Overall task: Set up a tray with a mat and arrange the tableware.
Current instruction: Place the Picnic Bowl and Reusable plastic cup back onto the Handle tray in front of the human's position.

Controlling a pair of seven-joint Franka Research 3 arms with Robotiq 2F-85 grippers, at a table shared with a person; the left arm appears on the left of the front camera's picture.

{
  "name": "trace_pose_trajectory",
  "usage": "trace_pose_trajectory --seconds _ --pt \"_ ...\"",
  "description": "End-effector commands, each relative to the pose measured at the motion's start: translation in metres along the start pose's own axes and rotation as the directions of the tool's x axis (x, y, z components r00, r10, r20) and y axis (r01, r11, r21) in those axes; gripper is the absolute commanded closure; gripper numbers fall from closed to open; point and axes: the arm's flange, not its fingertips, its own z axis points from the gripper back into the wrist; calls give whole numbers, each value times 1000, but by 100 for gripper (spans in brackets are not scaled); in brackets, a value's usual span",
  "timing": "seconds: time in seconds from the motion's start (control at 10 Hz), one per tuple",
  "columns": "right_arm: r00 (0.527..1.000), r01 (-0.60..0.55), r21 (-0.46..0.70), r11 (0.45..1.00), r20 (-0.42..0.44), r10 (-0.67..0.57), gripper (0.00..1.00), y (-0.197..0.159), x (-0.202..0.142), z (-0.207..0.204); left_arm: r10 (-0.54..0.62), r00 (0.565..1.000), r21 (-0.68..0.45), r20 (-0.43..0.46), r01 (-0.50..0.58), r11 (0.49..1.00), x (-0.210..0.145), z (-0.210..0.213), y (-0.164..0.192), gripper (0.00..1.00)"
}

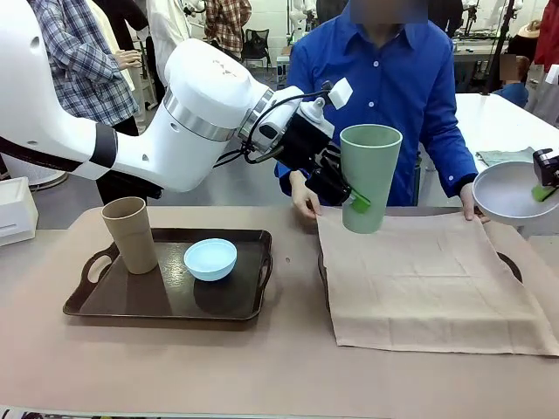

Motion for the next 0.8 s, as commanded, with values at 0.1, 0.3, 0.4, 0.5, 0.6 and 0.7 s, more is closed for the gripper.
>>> trace_pose_trajectory --seconds 0.1,0.3,0.4,0.5,0.6,0.7 --pt "1000 -2 0 1000 4 2 100 0 0 0 -4 1000 1 4 4 1000 2 1 1 60" --pt "1000 -2 0 1000 4 2 100 0 0 0 -4 1000 1 4 4 1000 2 1 1 60" --pt "1000 -2 0 1000 4 2 100 0 0 0 -4 1000 1 4 4 1000 2 1 1 60" --pt "1000 -2 0 1000 4 2 100 0 0 0 -4 1000 1 4 4 1000 2 1 1 60" --pt "1000 -2 0 1000 4 2 100 0 0 0 -4 1000 1 4 4 1000 2 1 1 60" --pt "1000 0 0 1000 0 0 93 0 0 0 0 1000 0 0 0 1000 0 0 0 17"
